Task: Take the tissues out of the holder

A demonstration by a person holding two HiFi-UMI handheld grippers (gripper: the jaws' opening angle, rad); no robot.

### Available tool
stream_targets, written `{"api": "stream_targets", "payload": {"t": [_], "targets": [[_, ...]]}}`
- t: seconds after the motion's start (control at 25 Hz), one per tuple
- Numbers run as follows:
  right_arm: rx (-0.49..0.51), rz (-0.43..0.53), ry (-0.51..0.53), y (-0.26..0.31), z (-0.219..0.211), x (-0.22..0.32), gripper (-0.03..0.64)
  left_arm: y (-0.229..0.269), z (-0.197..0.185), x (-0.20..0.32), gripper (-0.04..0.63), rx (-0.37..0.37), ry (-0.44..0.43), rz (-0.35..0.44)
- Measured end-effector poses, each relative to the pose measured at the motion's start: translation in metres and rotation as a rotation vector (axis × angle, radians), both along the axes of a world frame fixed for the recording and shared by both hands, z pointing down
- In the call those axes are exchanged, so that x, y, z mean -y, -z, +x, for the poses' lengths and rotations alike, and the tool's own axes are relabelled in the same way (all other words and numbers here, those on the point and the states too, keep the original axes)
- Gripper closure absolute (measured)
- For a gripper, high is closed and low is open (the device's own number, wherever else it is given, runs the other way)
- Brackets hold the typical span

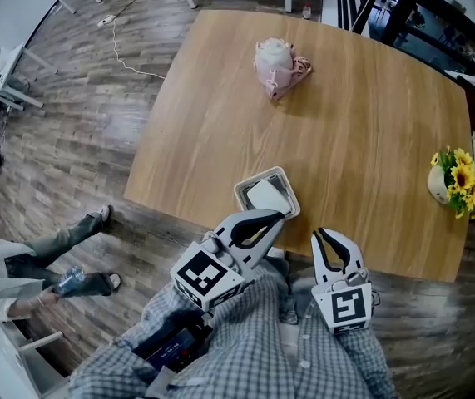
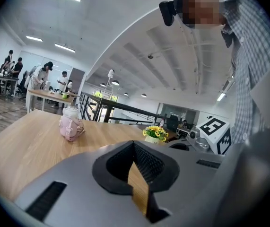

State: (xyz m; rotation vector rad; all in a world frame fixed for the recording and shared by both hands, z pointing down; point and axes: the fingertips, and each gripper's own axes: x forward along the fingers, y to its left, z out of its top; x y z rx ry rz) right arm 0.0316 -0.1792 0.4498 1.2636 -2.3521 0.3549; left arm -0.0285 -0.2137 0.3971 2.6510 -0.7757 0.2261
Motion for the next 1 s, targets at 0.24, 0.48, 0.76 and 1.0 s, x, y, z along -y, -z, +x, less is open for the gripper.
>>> {"api": "stream_targets", "payload": {"t": [0.24,0.48,0.76,1.0], "targets": [[-0.013,-0.063,0.084,-0.016,-0.024,0.007,0.504,-0.005,-0.020,0.007,0.589,0.015,0.078,-0.022],[-0.038,-0.109,0.139,-0.035,-0.041,0.019,0.385,-0.008,-0.030,0.006,0.589,0.030,0.125,-0.039],[-0.050,-0.150,0.207,-0.058,-0.058,0.029,0.331,-0.011,-0.039,0.002,0.589,0.048,0.170,-0.047],[-0.012,-0.199,0.185,-0.075,-0.072,0.041,0.330,-0.013,-0.049,0.001,0.589,0.057,0.207,-0.061]]}}
